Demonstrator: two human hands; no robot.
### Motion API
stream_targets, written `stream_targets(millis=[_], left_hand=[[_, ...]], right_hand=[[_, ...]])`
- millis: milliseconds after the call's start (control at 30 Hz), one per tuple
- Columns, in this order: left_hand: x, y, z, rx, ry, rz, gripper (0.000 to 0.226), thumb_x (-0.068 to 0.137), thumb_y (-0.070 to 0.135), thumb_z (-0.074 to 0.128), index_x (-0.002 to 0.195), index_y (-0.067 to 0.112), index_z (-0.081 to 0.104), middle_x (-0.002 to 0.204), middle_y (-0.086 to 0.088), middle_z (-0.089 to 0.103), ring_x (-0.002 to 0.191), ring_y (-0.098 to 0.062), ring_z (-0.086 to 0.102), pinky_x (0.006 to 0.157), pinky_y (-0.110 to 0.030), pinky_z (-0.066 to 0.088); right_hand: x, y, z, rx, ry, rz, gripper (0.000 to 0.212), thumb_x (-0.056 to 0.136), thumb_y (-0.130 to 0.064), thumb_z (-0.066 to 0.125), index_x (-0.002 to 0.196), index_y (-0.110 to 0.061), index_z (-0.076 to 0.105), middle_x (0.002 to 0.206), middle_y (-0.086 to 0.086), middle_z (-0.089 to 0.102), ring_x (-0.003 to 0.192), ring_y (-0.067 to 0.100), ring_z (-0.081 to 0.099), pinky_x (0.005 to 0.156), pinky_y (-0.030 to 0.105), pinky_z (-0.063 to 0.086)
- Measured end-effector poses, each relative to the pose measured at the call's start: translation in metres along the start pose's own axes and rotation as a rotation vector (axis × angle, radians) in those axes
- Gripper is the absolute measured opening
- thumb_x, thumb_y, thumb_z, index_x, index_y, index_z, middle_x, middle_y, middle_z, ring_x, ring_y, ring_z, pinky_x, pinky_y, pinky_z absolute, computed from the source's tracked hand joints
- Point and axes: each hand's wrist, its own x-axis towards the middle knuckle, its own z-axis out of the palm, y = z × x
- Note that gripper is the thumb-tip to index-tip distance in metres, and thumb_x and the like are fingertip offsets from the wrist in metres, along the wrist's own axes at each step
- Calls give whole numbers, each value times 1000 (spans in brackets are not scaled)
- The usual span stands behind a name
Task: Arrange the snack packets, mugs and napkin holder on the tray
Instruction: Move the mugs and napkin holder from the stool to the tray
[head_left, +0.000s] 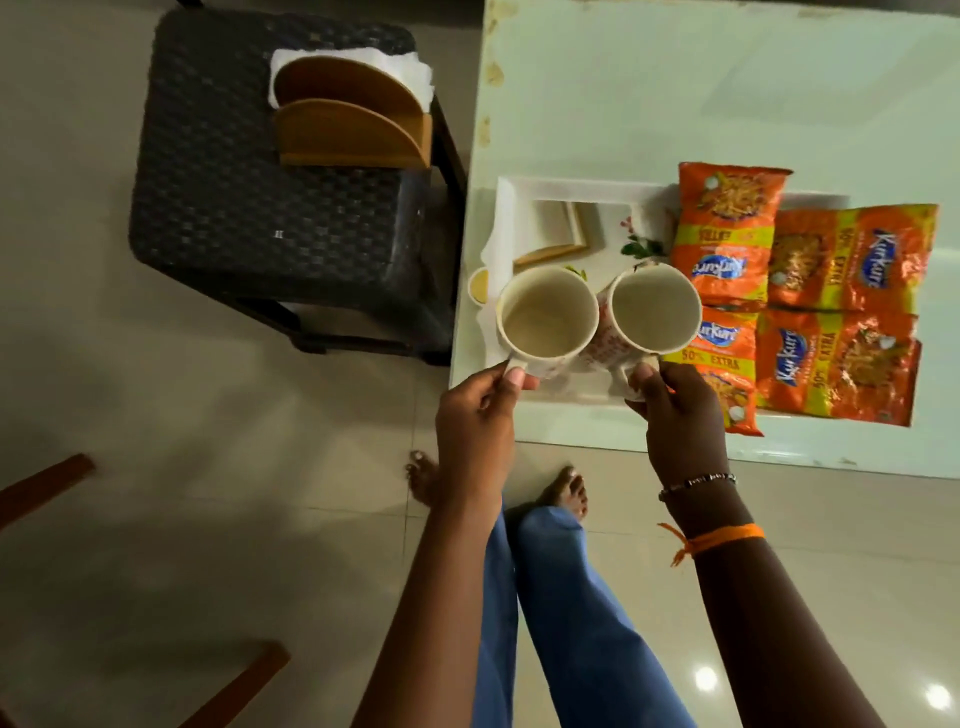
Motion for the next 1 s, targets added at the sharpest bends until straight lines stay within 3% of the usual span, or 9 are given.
stream_targets(millis=[200,300,400,533,633,767,833,933,1000], left_hand=[[-1,-15,22,2,17,-31,24,92,23,55,73,29,68,74,-4,66,78,-16,56,79,-34,45],[-3,-23,26,-24,25,-41,22,91,23,55,75,28,69,75,-7,66,78,-17,52,76,-33,41],[-5,-28,29,-10,40,-44,19,91,22,55,80,24,70,73,-3,66,78,-16,51,75,-31,40],[-6,-28,32,47,33,-62,19,93,19,52,92,16,71,87,-3,69,86,-17,58,86,-35,46],[-7,-24,31,88,46,-78,23,92,22,52,103,9,68,100,-5,69,92,-14,59,83,-28,45],[-8,-13,27,39,152,-152,24,91,22,53,112,10,57,94,8,58,81,-3,54,62,-2,40],[-8,-9,23,9,189,-164,26,91,18,53,115,7,54,99,6,54,83,-4,50,56,6,36],[-1,2,12,-87,215,-169,27,91,9,52,117,2,52,105,-1,54,94,-10,52,66,3,40],[11,11,1,-123,230,-168,25,91,7,52,116,5,53,107,-2,57,97,-13,55,80,-13,46]], right_hand=[[7,14,-6,-26,2,20,23,91,-16,53,86,6,59,97,28,59,95,45,58,83,63,46],[8,21,-6,-55,-18,40,24,91,-19,54,84,4,59,100,28,61,94,41,59,83,58,47],[8,27,-5,-90,-49,44,25,91,-19,53,80,3,58,101,28,60,88,34,57,77,44,46],[8,29,-5,-97,-89,50,22,90,-18,55,78,-1,58,101,28,62,93,37,59,76,40,46],[9,27,-11,-172,-57,14,22,86,-19,61,84,3,63,103,25,61,88,30,56,63,21,27],[8,15,-20,-285,121,-17,24,83,-20,62,95,0,59,115,20,53,97,37,55,68,29,34],[5,2,-19,-335,149,-91,23,83,-20,62,94,-1,55,112,20,53,96,37,54,66,31,32],[6,-26,-7,-309,75,-266,18,83,-16,62,86,0,57,103,21,58,84,33,55,63,32,36],[11,-51,9,-214,-50,-362,13,81,-11,63,83,2,59,94,21,60,77,31,56,66,42,46]])
